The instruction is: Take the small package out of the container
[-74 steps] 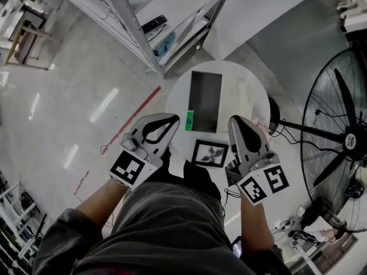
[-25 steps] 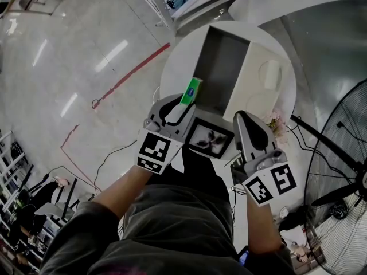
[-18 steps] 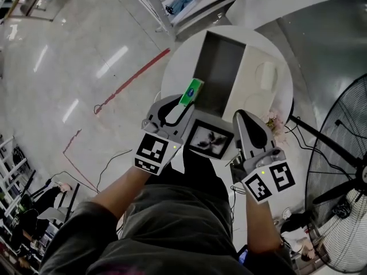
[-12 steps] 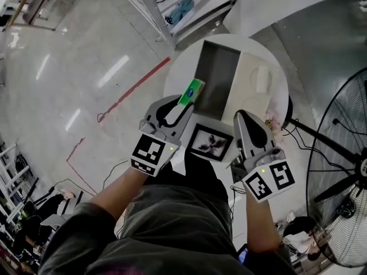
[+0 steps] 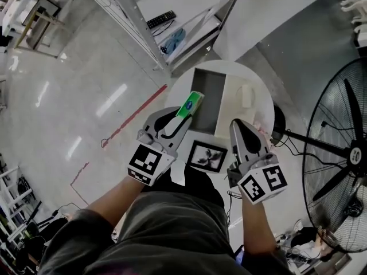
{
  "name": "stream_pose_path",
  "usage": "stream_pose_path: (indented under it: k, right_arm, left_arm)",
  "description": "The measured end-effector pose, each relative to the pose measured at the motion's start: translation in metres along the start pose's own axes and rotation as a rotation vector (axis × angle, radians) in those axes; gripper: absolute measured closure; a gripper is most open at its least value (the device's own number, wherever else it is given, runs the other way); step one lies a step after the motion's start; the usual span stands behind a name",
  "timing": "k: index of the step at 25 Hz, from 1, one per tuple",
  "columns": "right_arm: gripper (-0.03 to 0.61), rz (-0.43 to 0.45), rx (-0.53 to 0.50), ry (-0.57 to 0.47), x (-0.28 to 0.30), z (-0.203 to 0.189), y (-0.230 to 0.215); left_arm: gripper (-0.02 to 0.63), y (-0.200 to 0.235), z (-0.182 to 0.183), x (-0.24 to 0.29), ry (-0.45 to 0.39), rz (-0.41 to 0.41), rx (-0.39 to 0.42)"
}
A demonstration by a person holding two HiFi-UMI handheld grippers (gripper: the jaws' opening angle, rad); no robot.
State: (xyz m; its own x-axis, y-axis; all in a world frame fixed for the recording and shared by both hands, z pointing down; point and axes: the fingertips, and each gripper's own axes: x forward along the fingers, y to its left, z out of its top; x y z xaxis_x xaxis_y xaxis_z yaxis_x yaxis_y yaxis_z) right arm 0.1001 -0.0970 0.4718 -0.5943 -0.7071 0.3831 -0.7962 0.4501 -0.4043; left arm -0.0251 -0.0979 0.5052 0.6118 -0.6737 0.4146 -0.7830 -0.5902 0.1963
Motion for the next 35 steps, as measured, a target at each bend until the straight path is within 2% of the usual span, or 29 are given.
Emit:
stream_pose_path:
  k: [15, 24, 28, 32, 35]
  right_arm:
    - [0.557, -0.049, -0.046, -0.145, -0.019, 0.071, 0.016]
    - [0.557, -0.089, -0.068, -0.217, -0.035, 0.103, 0.025]
    - [0.557, -0.106, -0.080, -0.241, -0.041, 0.115, 0.028]
    - [0.557, -0.125, -0.083, -0.259, -0.047, 0.124, 0.030]
    - [0.557, -0.142, -0.084, -0.272, -0.052, 0.128, 0.029]
  left_arm:
    - [0.508, -0.011, 0.110, -0.023, -0.132, -0.089, 0.151]
    - [0.509, -0.019, 0.157, -0.037, -0.185, -0.154, 0.197]
    - [0.509, -0.027, 0.179, -0.044, -0.181, -0.187, 0.164]
    - [0.509, -0.028, 0.194, -0.047, -0.224, -0.219, 0.237]
    - [0.509, -0.029, 0.202, -0.050, -0.232, -0.235, 0.246]
